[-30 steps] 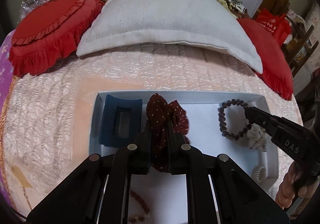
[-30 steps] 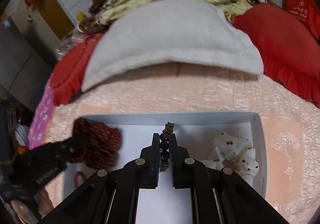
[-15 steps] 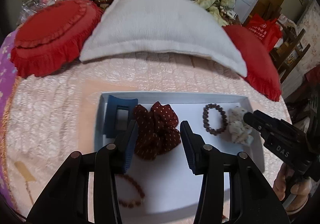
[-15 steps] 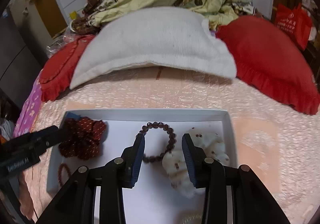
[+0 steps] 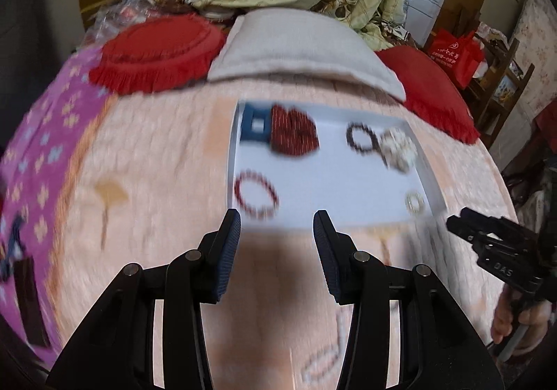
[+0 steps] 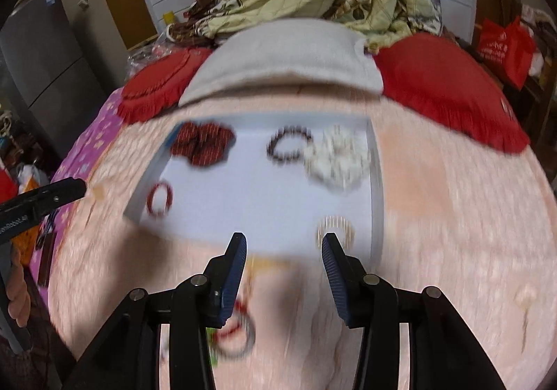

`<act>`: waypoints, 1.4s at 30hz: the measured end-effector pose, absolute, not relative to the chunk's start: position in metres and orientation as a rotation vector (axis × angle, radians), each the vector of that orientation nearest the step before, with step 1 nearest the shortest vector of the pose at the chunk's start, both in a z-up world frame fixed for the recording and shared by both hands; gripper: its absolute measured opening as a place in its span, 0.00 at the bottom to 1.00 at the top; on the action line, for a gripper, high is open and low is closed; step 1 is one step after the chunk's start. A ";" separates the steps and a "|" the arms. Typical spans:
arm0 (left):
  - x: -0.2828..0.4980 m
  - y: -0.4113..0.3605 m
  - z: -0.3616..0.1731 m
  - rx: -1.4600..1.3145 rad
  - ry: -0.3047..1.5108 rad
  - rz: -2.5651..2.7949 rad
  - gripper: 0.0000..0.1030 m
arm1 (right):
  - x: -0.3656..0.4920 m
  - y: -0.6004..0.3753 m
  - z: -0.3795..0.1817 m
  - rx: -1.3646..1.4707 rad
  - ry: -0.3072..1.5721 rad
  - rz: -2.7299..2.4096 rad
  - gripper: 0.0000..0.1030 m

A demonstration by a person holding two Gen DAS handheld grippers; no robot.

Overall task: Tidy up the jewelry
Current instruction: 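Grasp the white pearl bracelet with the left tool while the right tool grasps the silver bracelet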

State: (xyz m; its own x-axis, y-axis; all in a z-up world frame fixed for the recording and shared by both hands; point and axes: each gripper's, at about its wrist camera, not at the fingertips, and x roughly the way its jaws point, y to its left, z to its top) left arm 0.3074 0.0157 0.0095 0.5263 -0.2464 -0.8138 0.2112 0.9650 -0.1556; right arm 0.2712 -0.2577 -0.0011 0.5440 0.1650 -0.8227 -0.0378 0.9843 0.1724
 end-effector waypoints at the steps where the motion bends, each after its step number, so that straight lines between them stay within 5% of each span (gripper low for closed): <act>1: 0.298 0.018 0.003 -0.051 0.991 -0.276 0.42 | 0.261 -0.257 -0.008 0.145 1.000 0.128 0.42; 19: 0.236 -0.042 -0.082 -0.007 1.140 -0.460 0.41 | 0.213 -0.232 -0.065 0.162 1.022 0.184 0.39; 26: 0.245 -0.048 -0.100 0.145 1.130 -0.391 0.16 | 0.217 -0.234 -0.069 0.180 1.025 0.188 0.39; 42: 0.261 -0.012 -0.103 0.084 1.091 -0.318 0.16 | 0.229 -0.213 -0.085 0.051 1.008 0.137 0.31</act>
